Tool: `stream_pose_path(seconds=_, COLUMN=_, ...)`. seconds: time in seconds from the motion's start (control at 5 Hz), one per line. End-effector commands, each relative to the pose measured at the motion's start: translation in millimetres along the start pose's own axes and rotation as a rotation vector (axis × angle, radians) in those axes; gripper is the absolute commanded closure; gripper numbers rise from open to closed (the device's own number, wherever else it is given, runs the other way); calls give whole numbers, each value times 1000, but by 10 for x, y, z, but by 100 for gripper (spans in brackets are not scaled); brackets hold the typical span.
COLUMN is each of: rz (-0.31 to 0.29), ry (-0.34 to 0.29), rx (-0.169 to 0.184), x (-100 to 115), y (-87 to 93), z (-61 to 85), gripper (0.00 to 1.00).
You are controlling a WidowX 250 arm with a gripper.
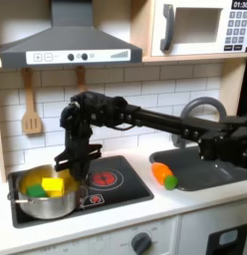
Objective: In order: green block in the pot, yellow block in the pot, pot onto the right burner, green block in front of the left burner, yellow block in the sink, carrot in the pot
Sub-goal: 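Slide the pot onto the right burner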
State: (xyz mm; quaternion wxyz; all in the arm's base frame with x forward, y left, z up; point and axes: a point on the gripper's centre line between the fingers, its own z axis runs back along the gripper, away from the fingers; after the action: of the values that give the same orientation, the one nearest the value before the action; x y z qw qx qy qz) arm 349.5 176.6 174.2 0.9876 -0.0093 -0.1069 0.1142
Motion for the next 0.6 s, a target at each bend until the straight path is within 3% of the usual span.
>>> stream_pose_path(seconds=0.0, rz=-64, ry=11, rx=-32, x=-17, y=-310, z=-5, gripper=100)
stream_pose_path(seconds=0.4, rz=-86, ry=14, rx=-47, x=-31, y=-446, z=-19, gripper=100)
